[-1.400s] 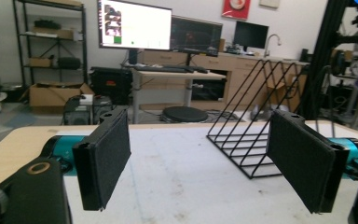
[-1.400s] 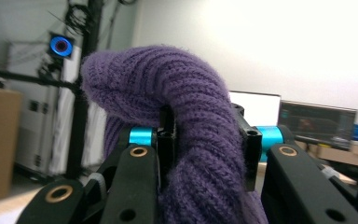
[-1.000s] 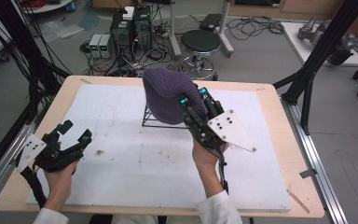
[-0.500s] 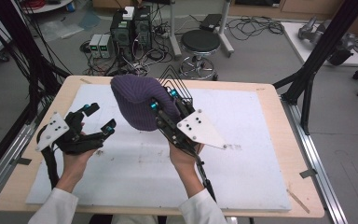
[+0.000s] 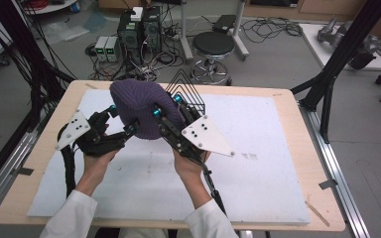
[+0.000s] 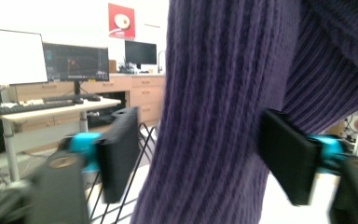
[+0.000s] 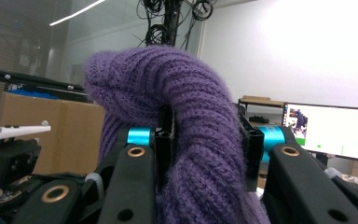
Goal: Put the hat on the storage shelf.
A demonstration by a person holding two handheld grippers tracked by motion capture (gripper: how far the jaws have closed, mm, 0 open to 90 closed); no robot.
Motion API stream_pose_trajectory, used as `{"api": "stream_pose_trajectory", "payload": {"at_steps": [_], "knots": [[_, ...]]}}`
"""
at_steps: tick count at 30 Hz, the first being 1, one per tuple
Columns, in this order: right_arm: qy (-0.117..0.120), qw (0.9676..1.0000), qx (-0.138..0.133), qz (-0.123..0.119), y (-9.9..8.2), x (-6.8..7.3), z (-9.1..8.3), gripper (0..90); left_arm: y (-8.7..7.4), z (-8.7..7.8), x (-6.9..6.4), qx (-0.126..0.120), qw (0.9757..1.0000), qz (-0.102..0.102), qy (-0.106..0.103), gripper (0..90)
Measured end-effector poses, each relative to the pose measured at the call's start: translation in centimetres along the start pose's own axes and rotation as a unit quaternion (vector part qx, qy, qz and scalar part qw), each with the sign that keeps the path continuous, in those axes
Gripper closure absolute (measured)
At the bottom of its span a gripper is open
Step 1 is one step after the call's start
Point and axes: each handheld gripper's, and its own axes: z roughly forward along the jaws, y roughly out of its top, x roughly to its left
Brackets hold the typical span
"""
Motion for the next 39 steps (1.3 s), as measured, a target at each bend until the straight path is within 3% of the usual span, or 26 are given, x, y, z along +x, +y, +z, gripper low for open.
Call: {"api": "stream_pose_trajectory", "payload": {"at_steps": [1, 4, 6, 11, 21, 26, 30, 39], "knots": [[-0.001, 1.0000, 0.002, 0.002, 0.0, -0.1, 0.0, 67.3, -0.1, 0.1, 0.1, 0.004, 1.0000, 0.002, -0.007, 43.4], [-0.004, 1.0000, 0.005, 0.005, -0.2, -0.4, 0.1, 67.3, -0.2, 0.2, 0.3, 0.011, 0.9998, 0.000, -0.015, 78.1], [-0.008, 0.9999, 0.007, 0.003, -0.2, -0.6, 0.2, 67.3, -0.2, 0.4, 0.4, 0.020, 0.9995, -0.013, -0.019, 81.4], [-0.018, 0.9997, 0.016, -0.004, -0.2, -1.0, 0.2, 67.3, -0.3, 0.9, 0.4, 0.028, 0.9994, -0.007, -0.020, 82.9], [-0.035, 0.9990, 0.025, -0.015, -0.2, -1.8, 0.1, 67.0, 0.7, 1.7, 1.3, 0.026, 0.9994, -0.019, -0.015, 83.0], [-0.048, 0.9984, 0.029, -0.009, 0.0, -3.1, 0.4, 67.0, 1.3, 2.7, 1.6, 0.021, 0.9995, -0.013, -0.018, 82.9], [-0.061, 0.9976, 0.031, -0.009, 0.4, -4.1, 0.8, 66.9, 1.9, 3.6, 1.8, 0.015, 0.9991, -0.013, -0.037, 82.9], [-0.075, 0.9963, 0.039, -0.019, 1.8, -6.1, 2.2, 66.9, 3.6, 6.0, 2.5, 0.012, 0.9995, 0.005, -0.030, 82.8]]}}
